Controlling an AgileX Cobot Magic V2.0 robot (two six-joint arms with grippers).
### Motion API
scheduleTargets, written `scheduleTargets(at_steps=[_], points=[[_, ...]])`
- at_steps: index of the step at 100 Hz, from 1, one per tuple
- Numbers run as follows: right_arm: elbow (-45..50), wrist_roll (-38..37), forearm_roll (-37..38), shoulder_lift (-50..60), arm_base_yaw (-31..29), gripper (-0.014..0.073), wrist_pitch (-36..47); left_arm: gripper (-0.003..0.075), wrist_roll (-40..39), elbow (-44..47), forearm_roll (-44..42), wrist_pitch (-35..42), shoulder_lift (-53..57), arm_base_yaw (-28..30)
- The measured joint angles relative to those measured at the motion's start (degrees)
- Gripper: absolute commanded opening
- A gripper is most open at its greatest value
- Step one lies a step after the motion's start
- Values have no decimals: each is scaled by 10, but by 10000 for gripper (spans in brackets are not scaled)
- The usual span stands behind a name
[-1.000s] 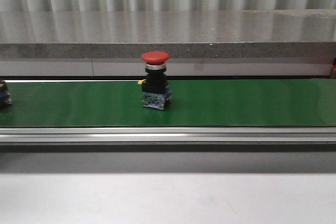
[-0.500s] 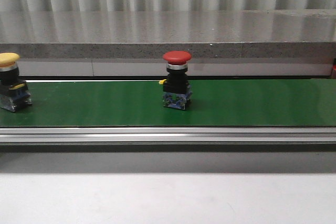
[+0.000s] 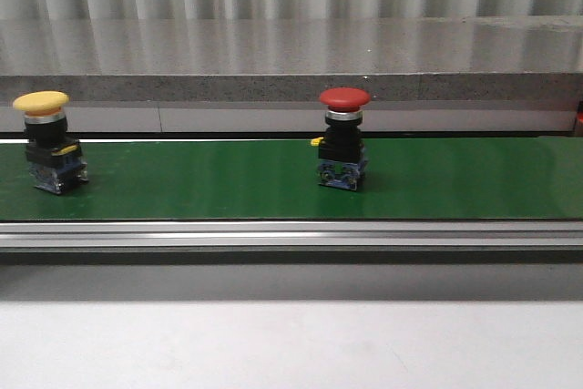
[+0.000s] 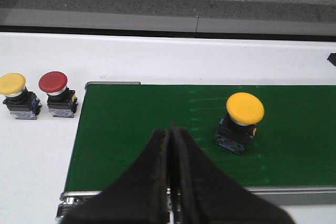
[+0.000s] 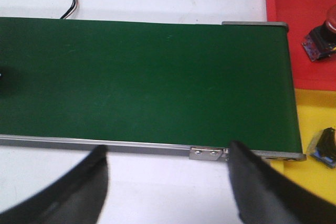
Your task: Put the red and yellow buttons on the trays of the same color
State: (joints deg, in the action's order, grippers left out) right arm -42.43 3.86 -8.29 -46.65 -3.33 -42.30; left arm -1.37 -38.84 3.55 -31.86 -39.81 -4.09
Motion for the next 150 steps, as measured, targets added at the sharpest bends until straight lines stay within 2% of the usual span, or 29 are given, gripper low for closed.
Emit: scheduleTargets(at_steps=[14, 27, 50, 82, 122, 129, 134, 144, 150], points=[[0, 7, -26, 0, 0, 625, 0, -20, 0, 0, 0, 0, 0, 0], [-12, 65, -75, -21, 9, 625, 1, -20, 0, 0, 0, 1, 0, 0], [-37, 154, -131, -101, 84, 625, 19, -20, 0, 0, 0, 1, 0, 0], [-90, 166, -136, -255, 169, 625, 51, -20, 0, 0, 0, 1, 0, 0], [-160, 186, -140, -392, 172, 616, 94, -20, 0, 0, 0, 1, 0, 0], [-167, 187, -140, -408, 172, 551, 100, -20, 0, 0, 0, 1, 0, 0], [-169, 187, -140, -417, 172, 458, 102, -20, 0, 0, 0, 1, 0, 0], [-170, 187, -140, -422, 172, 218, 102, -20, 0, 0, 0, 1, 0, 0], [-174, 187, -140, -422, 172, 131, 94, -20, 0, 0, 0, 1, 0, 0]])
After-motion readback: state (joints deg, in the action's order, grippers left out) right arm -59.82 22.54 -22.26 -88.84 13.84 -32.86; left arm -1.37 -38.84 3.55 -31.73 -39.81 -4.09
